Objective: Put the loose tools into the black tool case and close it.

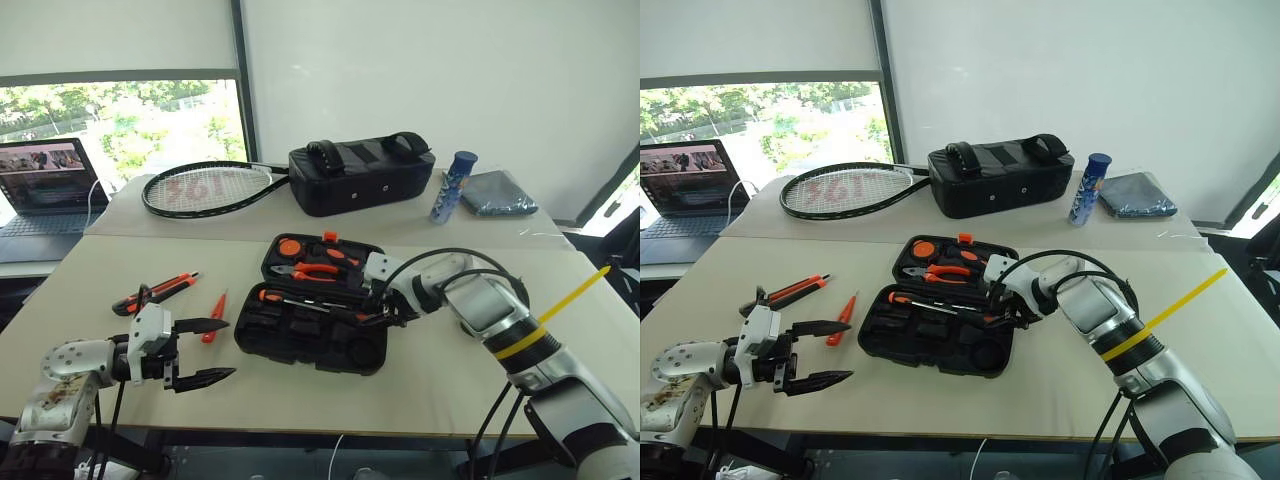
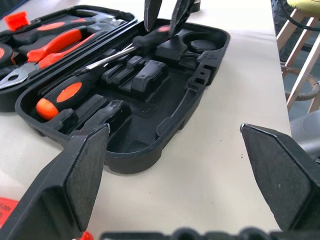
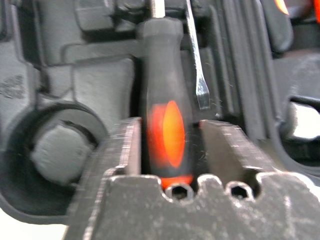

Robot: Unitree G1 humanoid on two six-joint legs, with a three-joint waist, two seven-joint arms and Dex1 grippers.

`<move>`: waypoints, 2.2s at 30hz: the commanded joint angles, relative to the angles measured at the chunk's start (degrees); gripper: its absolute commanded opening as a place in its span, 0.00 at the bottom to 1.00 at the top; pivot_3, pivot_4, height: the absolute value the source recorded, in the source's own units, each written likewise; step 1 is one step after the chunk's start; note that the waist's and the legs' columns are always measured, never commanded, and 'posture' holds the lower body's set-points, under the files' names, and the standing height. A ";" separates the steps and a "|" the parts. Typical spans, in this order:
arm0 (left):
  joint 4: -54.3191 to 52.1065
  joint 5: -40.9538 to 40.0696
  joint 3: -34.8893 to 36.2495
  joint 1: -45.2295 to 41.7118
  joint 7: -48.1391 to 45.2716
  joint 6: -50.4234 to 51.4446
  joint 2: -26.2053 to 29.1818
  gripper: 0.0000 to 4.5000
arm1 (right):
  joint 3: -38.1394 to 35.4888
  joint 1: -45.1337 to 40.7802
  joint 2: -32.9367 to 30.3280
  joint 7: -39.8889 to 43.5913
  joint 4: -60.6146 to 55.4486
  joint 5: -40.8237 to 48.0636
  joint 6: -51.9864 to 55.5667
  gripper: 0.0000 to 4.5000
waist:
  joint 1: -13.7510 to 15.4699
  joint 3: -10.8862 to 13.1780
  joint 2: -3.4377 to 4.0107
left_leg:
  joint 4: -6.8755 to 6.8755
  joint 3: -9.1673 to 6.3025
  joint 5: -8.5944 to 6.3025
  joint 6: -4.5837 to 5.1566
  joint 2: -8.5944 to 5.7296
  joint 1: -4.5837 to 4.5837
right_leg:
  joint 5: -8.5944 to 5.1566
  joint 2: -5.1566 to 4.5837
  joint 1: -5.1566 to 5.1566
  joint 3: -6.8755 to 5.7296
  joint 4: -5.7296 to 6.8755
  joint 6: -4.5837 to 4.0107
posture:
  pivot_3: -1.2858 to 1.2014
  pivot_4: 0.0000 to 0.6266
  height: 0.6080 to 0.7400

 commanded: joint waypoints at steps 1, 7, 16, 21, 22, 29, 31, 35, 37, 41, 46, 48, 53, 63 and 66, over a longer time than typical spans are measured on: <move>-0.18 -0.38 0.99 -1.43 -0.09 -1.33 0.65 1.00 | -4.71 -1.77 -1.56 4.72 -2.58 4.35 -2.10 0.81 | 0.00 0.01 0.01 | 0.00 0.00 0.00 0.00 0.00 -0.01 | 0.00 0.00 0.00 0.00 0.00 0.00 | 0.52 0.24 1.00; -0.36 -0.01 -0.01 -2.61 0.78 -0.95 -0.20 1.00 | -9.44 -0.51 -1.10 6.19 -4.39 8.59 -6.53 0.81 | -0.06 0.03 0.03 | 0.01 -0.01 0.00 0.00 0.00 0.02 | 0.01 0.00 0.02 -0.01 0.00 0.01 | 0.52 0.24 1.00; -2.96 -0.38 -0.93 -3.08 2.18 1.30 -0.33 1.00 | -8.98 6.16 4.18 -2.14 -3.99 4.97 -15.08 0.31 | -0.06 0.03 0.03 | 0.01 -0.01 0.00 0.00 0.00 -0.01 | 0.01 0.01 0.00 0.02 0.02 0.01 | 0.52 0.24 1.00; -3.72 -0.61 -1.25 -3.83 2.54 2.53 0.12 1.00 | -7.57 7.33 5.81 -4.61 -3.05 3.11 -16.00 0.01 | -0.05 0.03 0.03 | 0.01 -0.02 0.00 0.00 0.00 0.01 | 0.01 0.02 0.02 0.01 0.02 0.01 | 0.52 0.24 1.00; -3.67 -0.66 -1.20 -3.93 2.47 2.66 0.22 1.00 | -7.64 7.30 6.03 -5.02 -2.54 2.83 -16.03 0.01 | -0.07 0.03 0.03 | 0.01 -0.01 0.00 0.00 0.00 0.01 | 0.01 0.01 0.02 0.02 0.02 0.01 | 0.52 0.24 1.00; -2.67 -0.79 -0.49 -3.96 1.48 2.30 0.68 1.00 | -6.86 7.48 6.70 -6.04 1.01 0.54 -17.48 0.01 | -0.09 0.03 0.03 | 0.01 -0.01 0.00 0.00 0.00 0.02 | 0.01 0.02 0.02 0.02 0.02 0.01 | 0.52 0.24 1.00; -2.91 -0.70 -0.58 -3.90 1.63 2.30 0.57 1.00 | -6.24 7.34 7.04 -6.14 2.08 -0.20 -17.82 0.01 | -0.11 0.03 0.03 | 0.01 -0.01 0.00 0.00 0.00 0.03 | 0.01 0.02 0.02 0.02 0.02 0.01 | 0.52 0.24 1.00; -3.74 -0.35 -1.21 -4.17 2.54 2.76 0.18 1.00 | -4.98 7.26 7.98 -6.65 4.45 -1.95 -18.25 0.01 | -0.20 0.03 0.03 | 0.01 -0.01 0.00 0.00 0.00 0.07 | 0.01 0.02 0.07 0.02 0.02 0.01 | 0.52 0.24 1.00; -4.06 -0.22 -1.47 -4.27 2.91 2.92 0.06 1.00 | -4.42 7.14 8.50 -6.70 5.52 -2.54 -18.41 0.01 | -0.27 0.03 0.03 | 0.01 -0.01 0.00 0.00 0.00 0.11 | 0.01 0.03 0.10 0.02 0.02 0.00 | 0.52 0.24 1.00; -3.77 -0.22 -1.44 -4.20 3.04 2.71 0.22 1.00 | -2.45 7.71 10.23 -7.13 5.53 -3.96 -17.82 0.01 | -0.60 0.02 0.02 | 0.00 -0.01 0.00 0.00 0.01 0.25 | 0.02 0.04 0.21 0.03 0.03 0.00 | 0.52 0.24 1.00; -2.67 -0.29 -0.74 -3.80 2.60 2.07 0.66 1.00 | -1.12 8.96 12.27 -9.29 4.94 -5.93 -16.73 0.01 | -1.79 0.01 0.01 | 0.00 -0.01 0.00 0.00 0.07 0.38 | 0.03 0.10 0.28 0.07 0.08 -0.02 | 0.52 0.24 1.00; -2.53 -0.22 -0.48 -3.61 2.84 1.98 0.68 1.00 | -0.94 9.43 12.31 -10.36 5.47 -7.35 -18.57 0.01 | -2.03 0.00 0.00 | -0.01 -0.01 0.00 0.00 0.08 0.43 | 0.02 0.13 0.28 0.08 0.15 -0.05 | 0.52 0.24 1.00; -3.63 -0.61 0.48 -2.85 4.81 2.73 0.39 1.00 | -8.26 9.80 12.14 -10.99 4.61 -2.74 -25.08 0.01 | -2.39 -0.01 -0.02 | 0.00 0.01 0.01 -0.01 0.06 0.55 | -0.01 0.13 0.28 0.15 0.42 -0.08 | 0.52 0.24 1.00; -5.04 -2.60 10.86 6.19 9.73 4.67 2.40 1.00 | -30.04 24.69 3.95 -3.02 -10.98 17.90 -31.15 0.57 | -1.40 0.11 0.00 | -0.04 -0.05 -0.06 0.08 0.04 0.21 | -0.07 0.06 0.13 0.06 0.18 -0.02 | 0.52 0.24 1.00; -2.69 -2.18 16.49 10.15 12.66 3.95 2.66 1.00 | -35.55 32.46 4.24 2.02 -14.36 24.75 -36.90 0.76 | -1.31 0.12 0.00 | -0.07 -0.04 -0.08 0.10 0.04 0.16 | -0.07 0.02 0.14 0.04 0.04 -0.02 | 0.52 0.24 1.00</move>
